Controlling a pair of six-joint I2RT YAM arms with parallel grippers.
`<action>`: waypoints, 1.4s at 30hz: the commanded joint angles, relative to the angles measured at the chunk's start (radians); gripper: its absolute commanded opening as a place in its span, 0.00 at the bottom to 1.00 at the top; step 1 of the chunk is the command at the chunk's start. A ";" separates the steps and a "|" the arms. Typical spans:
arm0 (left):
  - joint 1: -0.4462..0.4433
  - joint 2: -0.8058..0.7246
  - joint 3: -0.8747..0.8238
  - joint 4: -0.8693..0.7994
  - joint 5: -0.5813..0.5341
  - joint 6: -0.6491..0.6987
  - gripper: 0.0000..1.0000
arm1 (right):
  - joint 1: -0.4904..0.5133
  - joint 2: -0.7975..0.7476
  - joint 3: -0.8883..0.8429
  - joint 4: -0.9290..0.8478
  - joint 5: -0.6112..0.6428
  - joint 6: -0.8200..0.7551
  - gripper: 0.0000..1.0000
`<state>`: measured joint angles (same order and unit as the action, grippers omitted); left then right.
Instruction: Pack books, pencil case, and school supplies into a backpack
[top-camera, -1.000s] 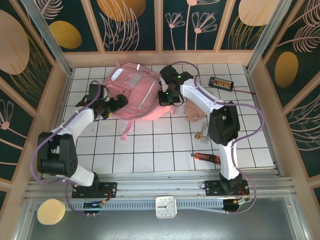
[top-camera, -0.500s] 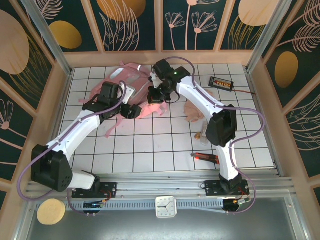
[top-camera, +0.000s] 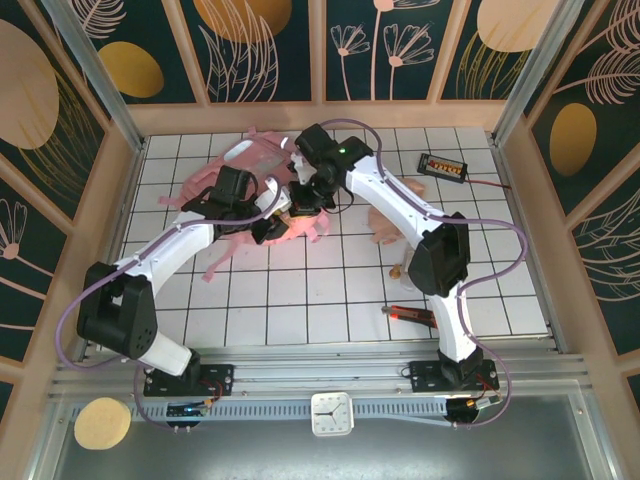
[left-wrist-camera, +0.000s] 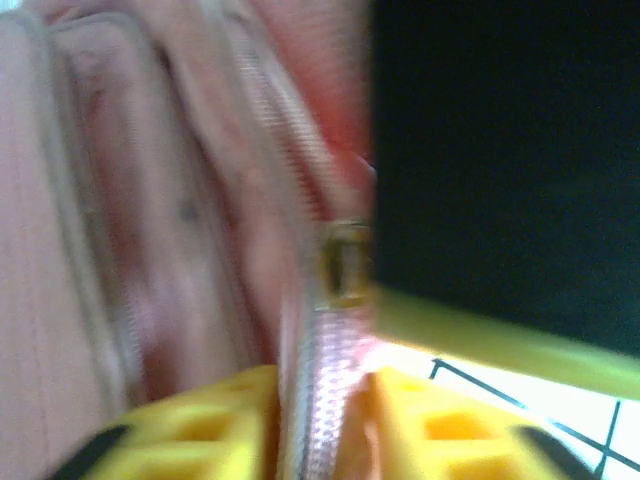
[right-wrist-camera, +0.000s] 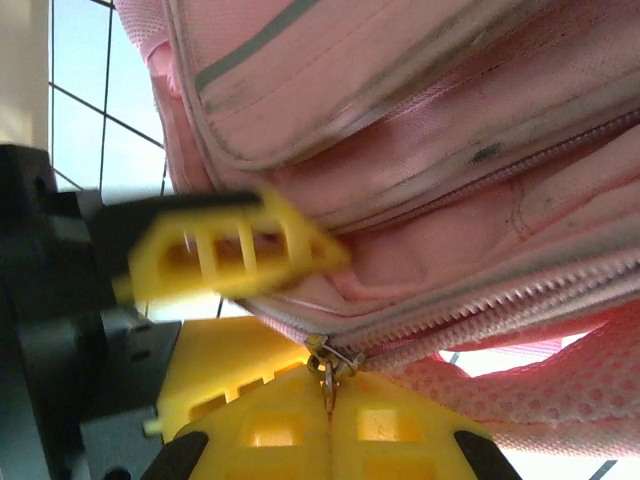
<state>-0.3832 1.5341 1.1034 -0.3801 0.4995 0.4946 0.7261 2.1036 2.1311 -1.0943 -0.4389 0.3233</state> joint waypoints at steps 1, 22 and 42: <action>-0.007 0.039 0.048 -0.076 0.031 0.092 0.00 | 0.001 -0.045 0.025 -0.012 -0.064 -0.031 0.00; -0.042 -0.332 -0.109 -0.109 -0.021 0.162 0.00 | -0.302 0.199 0.138 0.018 0.108 -0.131 0.00; -0.095 -0.434 -0.206 0.080 -0.028 -0.031 0.99 | -0.185 0.055 0.123 0.030 -0.036 -0.032 0.00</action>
<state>-0.4644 1.0687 0.8642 -0.3855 0.4107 0.5514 0.4915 2.2925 2.2227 -1.0546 -0.4358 0.2295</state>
